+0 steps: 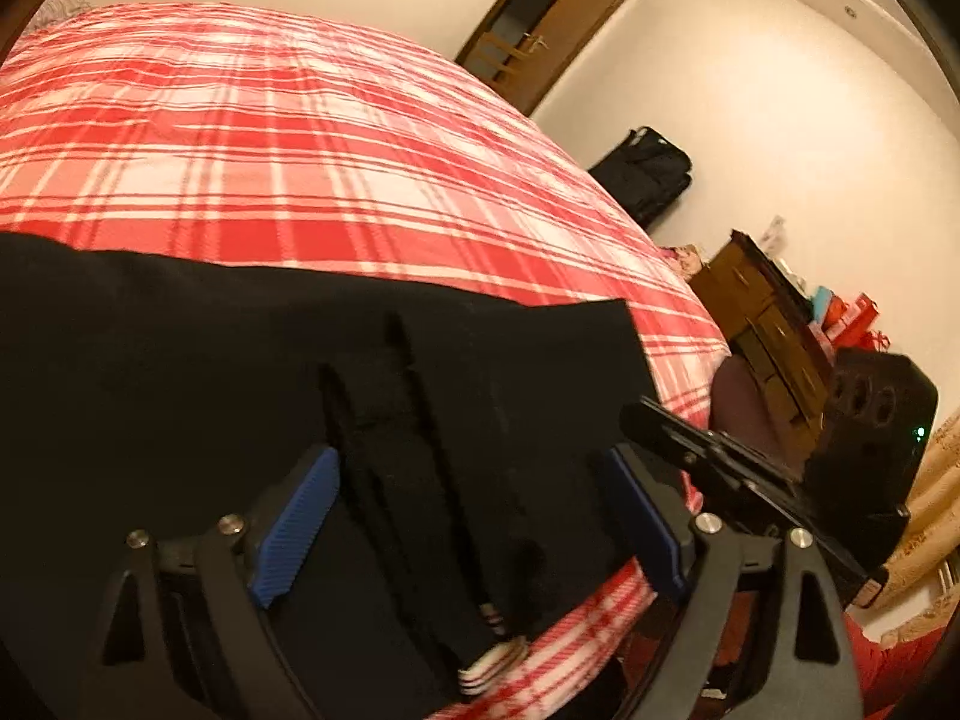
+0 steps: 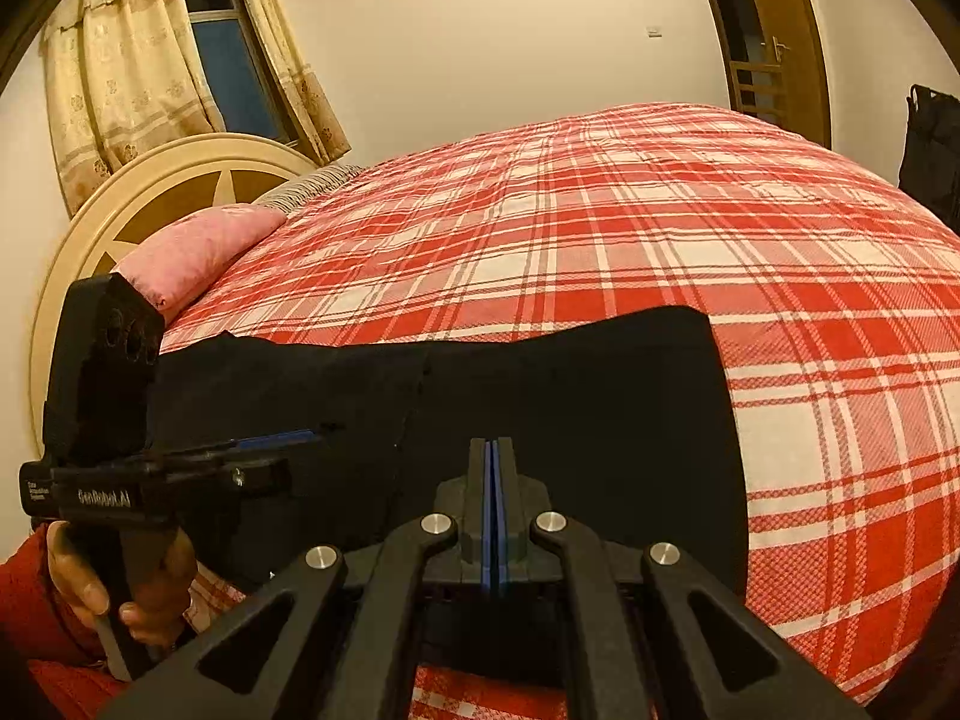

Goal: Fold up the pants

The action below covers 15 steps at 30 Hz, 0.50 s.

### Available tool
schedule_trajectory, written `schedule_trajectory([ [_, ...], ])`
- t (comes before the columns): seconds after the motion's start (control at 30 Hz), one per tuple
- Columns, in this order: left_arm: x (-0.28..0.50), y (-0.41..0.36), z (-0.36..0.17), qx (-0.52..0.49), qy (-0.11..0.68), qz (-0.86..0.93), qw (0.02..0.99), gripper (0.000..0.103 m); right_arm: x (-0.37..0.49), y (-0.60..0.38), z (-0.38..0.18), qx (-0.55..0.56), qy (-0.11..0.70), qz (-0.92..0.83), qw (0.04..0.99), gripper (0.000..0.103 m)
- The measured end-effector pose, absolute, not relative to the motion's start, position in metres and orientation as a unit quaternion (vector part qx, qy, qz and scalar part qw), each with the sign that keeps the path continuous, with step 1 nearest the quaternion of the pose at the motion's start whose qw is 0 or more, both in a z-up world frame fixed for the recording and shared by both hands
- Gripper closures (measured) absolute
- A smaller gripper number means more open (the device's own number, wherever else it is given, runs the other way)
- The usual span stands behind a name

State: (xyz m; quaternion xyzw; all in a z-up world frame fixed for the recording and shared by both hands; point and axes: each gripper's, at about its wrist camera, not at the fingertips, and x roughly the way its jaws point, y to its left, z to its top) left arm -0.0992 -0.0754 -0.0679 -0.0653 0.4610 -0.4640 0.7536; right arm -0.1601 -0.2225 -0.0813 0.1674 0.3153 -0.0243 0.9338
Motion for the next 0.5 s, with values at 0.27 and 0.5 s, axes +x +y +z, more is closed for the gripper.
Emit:
schedule_trajectory([
  [0.27,-0.11,-0.089,-0.069,-0.092,0.491,-0.495,0.711,0.015,-0.161,-0.231,-0.088,0.187,0.318,-0.026,0.929,0.102],
  [0.5,-0.098,-0.095,-0.075,-0.128,0.521,-0.495,0.684,0.092,-0.163,-0.231,-0.086,0.18,0.307,-0.029,0.934,0.101],
])
